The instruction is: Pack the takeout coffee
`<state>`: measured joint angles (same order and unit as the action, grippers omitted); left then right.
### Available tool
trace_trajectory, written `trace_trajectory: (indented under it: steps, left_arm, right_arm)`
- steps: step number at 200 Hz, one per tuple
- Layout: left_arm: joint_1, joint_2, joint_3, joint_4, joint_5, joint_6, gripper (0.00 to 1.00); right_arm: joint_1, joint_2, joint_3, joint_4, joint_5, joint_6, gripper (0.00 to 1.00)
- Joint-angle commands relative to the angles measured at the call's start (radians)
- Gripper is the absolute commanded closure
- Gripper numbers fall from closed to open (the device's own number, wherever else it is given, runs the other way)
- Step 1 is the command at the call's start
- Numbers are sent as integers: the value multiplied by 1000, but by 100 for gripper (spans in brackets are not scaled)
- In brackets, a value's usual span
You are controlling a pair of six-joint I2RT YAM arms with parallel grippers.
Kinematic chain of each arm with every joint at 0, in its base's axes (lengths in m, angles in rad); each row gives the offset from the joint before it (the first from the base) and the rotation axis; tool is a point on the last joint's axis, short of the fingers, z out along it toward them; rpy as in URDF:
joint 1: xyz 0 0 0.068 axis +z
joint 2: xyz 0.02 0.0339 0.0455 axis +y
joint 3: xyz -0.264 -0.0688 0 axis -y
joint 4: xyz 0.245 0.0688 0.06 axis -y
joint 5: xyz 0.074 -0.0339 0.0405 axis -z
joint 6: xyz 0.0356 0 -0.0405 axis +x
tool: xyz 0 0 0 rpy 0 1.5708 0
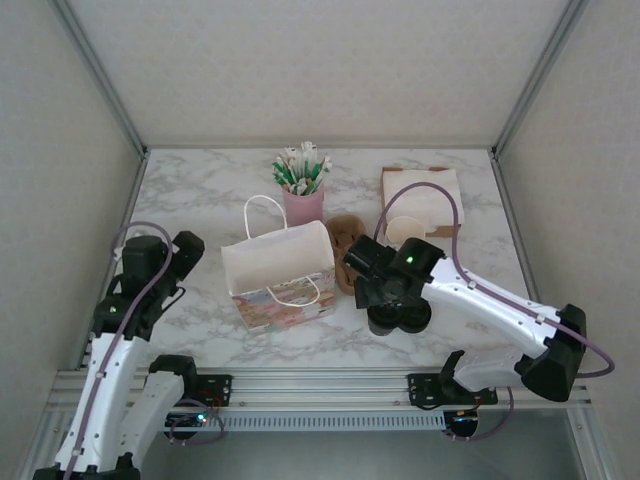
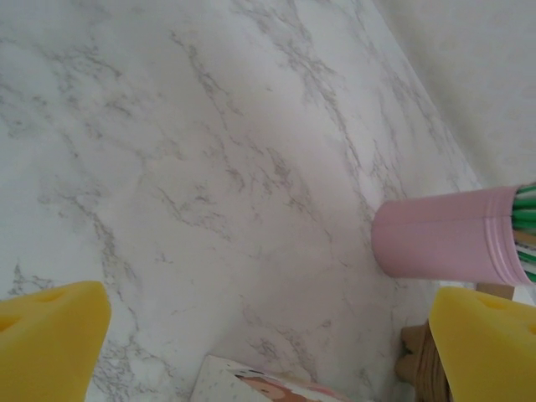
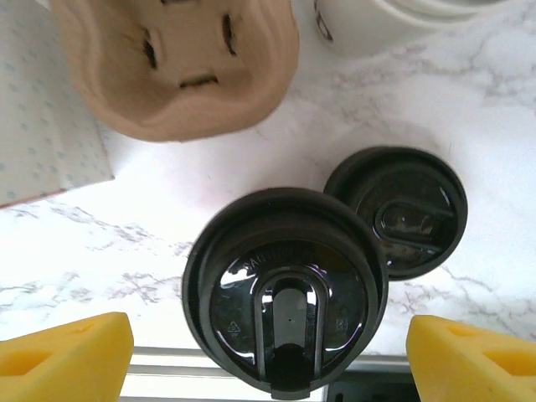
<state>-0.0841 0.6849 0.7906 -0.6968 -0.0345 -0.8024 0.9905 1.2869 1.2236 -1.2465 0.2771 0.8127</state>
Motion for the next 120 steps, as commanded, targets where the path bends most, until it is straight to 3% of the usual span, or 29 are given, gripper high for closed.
trace_trajectory:
  steps: [1,52,75,120]
  left_arm:
    - [-8,60,97,-46,60,92,4]
    - [-15,163,268,-94,152,218,12]
    - [-32,192,306,-85,200,250,24]
    - [-125,280,433,-145,246,375,23]
  right_arm:
    - [-7,-31,54,-25,76,-55,14]
    - [-10,-73,131,70,137,-184,15]
    - [-26,-65,165,111,149,-241,16]
    - [-110,-37,207,217,70,-314,17]
